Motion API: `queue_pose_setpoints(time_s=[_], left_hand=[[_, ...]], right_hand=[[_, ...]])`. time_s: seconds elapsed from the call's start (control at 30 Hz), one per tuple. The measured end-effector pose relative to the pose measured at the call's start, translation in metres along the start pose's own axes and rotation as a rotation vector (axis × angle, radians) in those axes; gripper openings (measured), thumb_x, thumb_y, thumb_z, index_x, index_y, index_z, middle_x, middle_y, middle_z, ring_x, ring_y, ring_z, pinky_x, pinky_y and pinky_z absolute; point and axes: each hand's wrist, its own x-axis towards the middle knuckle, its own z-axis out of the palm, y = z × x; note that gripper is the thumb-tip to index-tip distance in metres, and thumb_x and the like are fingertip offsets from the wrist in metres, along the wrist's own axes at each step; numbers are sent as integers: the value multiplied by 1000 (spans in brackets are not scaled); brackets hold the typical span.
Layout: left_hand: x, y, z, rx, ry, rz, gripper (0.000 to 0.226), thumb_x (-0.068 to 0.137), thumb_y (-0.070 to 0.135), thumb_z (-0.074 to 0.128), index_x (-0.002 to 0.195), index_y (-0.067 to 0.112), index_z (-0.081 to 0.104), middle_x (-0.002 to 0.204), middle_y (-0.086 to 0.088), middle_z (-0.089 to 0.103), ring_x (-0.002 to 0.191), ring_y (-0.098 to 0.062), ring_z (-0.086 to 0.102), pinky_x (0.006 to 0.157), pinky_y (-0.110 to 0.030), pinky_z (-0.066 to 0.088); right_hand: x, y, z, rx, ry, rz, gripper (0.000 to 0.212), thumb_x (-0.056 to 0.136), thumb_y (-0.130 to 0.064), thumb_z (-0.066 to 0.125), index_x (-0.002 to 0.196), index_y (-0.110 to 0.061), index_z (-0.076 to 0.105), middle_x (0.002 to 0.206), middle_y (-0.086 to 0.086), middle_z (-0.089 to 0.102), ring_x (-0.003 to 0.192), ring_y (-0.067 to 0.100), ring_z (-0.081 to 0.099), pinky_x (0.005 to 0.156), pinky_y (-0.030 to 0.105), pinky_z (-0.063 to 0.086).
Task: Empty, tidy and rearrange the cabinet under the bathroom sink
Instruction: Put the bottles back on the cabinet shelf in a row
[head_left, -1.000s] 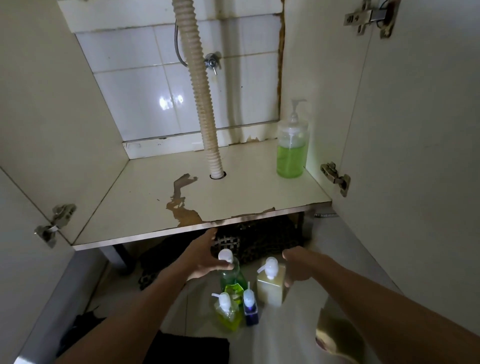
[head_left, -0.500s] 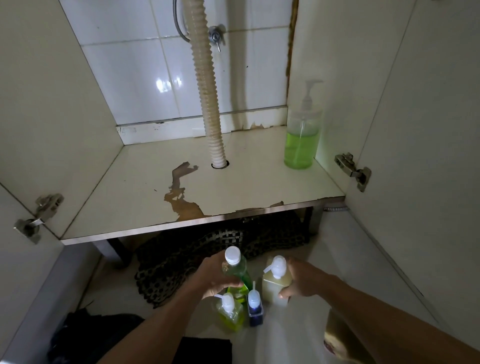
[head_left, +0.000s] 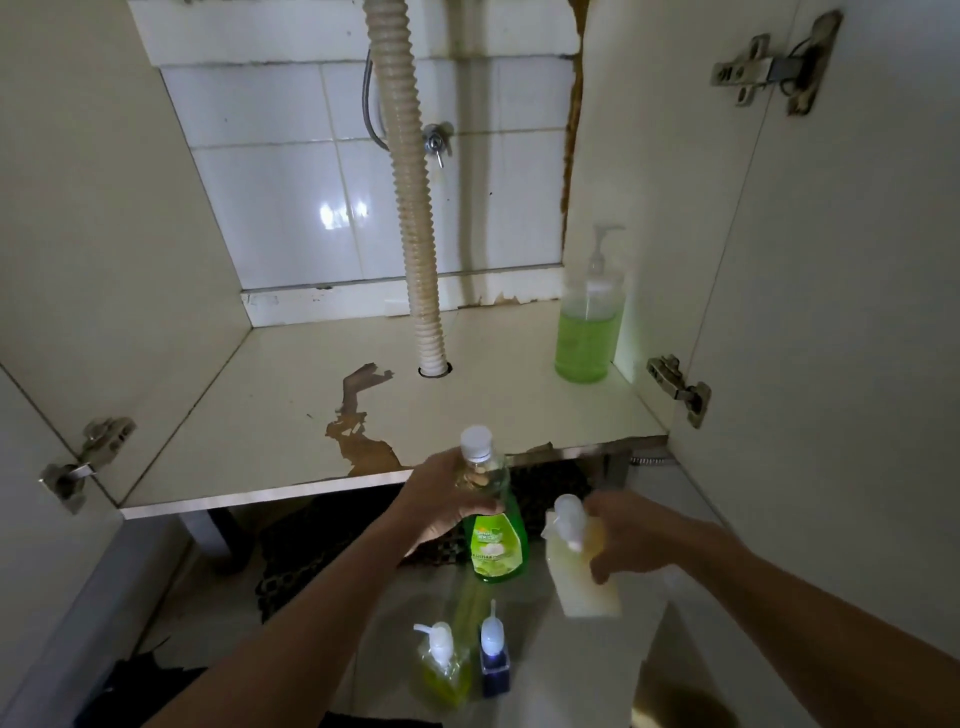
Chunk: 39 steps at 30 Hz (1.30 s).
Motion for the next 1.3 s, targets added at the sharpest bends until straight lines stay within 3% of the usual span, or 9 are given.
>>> queue_pose_setpoints(time_s=[0.43, 0.63, 0.8, 0.87, 0.93, 1.0, 1.07, 1.17, 1.3], left_hand=[[38, 85, -54, -195, 321, 175, 39, 70, 13, 81, 104, 15, 61, 99, 2, 67, 91, -16, 64, 76, -27, 50], [95, 65, -73, -169, 293, 93, 46, 71, 7, 79, 108, 20, 56, 111, -2, 63, 107, -24, 60, 96, -41, 49], [124, 54, -81, -173, 238, 79, 46, 76, 8, 76, 114, 21, 52, 109, 2, 61, 93, -10, 61, 76, -23, 48], [132, 50, -81, -144, 240, 63, 51, 76, 13, 77, 119, 21, 51, 108, 6, 61, 101, -14, 61, 77, -21, 45], [131, 41, -76, -66, 248, 33, 53, 78, 18, 77, 122, 23, 49, 108, 10, 59, 103, -12, 58, 68, -10, 40], [129, 23, -67, 23, 265, 16, 59, 76, 21, 79, 126, 21, 47, 113, 5, 59, 107, -17, 58, 74, -14, 44], [129, 6, -55, 66, 289, -1, 63, 73, 23, 81, 126, 17, 48, 120, -5, 61, 108, -25, 59, 86, -30, 47], [134, -2, -44, 40, 347, -5, 59, 74, 20, 80, 125, 13, 50, 119, -8, 63, 106, -27, 60, 83, -30, 46], [149, 1, -40, 51, 351, 14, 59, 76, 20, 78, 127, 12, 48, 121, -8, 61, 110, -29, 58, 82, -30, 44]], right_hand=[[15, -25, -118, 408, 476, -61, 79, 68, -27, 82, 133, -7, 42, 107, 3, 57, 81, 19, 58, 62, 25, 45], [92, -32, -144, 400, 316, -67, 84, 70, -14, 81, 140, -10, 34, 119, 10, 53, 78, 22, 57, 64, 31, 51], [132, -25, -155, 451, 184, -19, 63, 74, -1, 76, 126, -11, 42, 96, 8, 52, 64, 15, 54, 47, 21, 46], [137, -21, -156, 445, 175, -25, 62, 78, -4, 73, 131, -10, 41, 103, 12, 53, 71, 19, 56, 55, 25, 48], [136, -21, -152, 276, 242, -28, 84, 80, -19, 74, 147, -12, 25, 138, 11, 47, 114, 28, 54, 91, 33, 45], [128, -28, -139, 165, 406, -7, 95, 77, -42, 74, 149, -12, 20, 152, 10, 32, 136, 26, 36, 106, 36, 33], [118, -42, -118, 192, 545, 79, 96, 74, -59, 67, 144, -9, 25, 145, 12, 35, 130, 29, 41, 102, 39, 39], [123, -63, -95, 114, 706, 152, 96, 74, -72, 55, 138, -5, 30, 137, 15, 40, 121, 32, 46, 99, 42, 40], [146, -68, -90, 59, 804, 218, 79, 84, -60, 52, 139, -8, 29, 133, 15, 43, 117, 34, 48, 96, 43, 38]])
